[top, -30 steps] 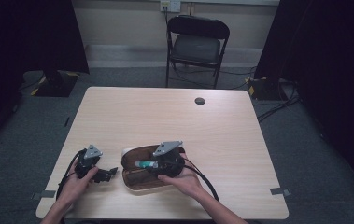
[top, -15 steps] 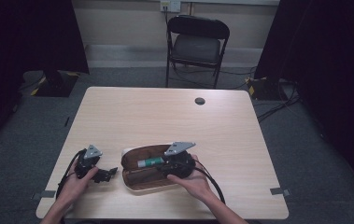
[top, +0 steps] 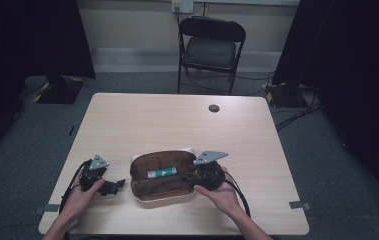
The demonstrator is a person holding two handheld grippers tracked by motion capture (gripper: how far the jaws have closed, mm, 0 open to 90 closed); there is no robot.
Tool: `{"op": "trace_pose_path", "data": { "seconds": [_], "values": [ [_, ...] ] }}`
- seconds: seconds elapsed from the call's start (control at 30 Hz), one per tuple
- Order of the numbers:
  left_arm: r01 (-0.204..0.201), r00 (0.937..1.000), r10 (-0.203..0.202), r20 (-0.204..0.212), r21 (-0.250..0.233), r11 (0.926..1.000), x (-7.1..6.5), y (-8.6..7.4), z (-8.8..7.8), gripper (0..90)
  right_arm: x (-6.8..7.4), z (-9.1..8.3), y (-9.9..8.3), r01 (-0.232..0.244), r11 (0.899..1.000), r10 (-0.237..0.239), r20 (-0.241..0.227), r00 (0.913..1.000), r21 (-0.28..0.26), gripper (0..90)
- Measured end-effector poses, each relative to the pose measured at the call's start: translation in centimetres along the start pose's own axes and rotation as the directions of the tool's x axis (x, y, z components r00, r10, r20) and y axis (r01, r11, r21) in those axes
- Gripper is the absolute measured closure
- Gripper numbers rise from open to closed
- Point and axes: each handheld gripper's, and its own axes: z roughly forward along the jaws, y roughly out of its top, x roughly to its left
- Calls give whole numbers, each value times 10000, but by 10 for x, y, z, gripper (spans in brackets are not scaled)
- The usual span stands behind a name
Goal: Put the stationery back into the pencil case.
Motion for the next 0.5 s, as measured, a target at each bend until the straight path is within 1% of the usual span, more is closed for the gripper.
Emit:
{"op": "trace_pose_path", "data": {
  "seconds": [0.13,0.27,0.33,0.4,0.5],
  "values": [
    [32,10000,-32,-28,17,10000,2,0,-1,0,-8,-14,-8,-152,9999,153,230,9996,-62,545],
    [48,10000,-48,-46,48,10000,3,0,-1,0,-18,-29,-17,-464,9988,473,565,9973,-180,517],
    [156,9998,-156,-95,2,9999,3,0,0,0,-24,-36,-22,-644,9976,660,756,9949,-235,490],
    [160,9998,-160,-82,-4,9999,3,0,0,0,-30,-43,-25,-814,9961,845,994,9915,-347,471],
    [151,9998,-151,-87,-12,9999,3,0,0,0,-41,-54,-32,-1061,9932,1120,1399,9838,-487,433]
  ]
}}
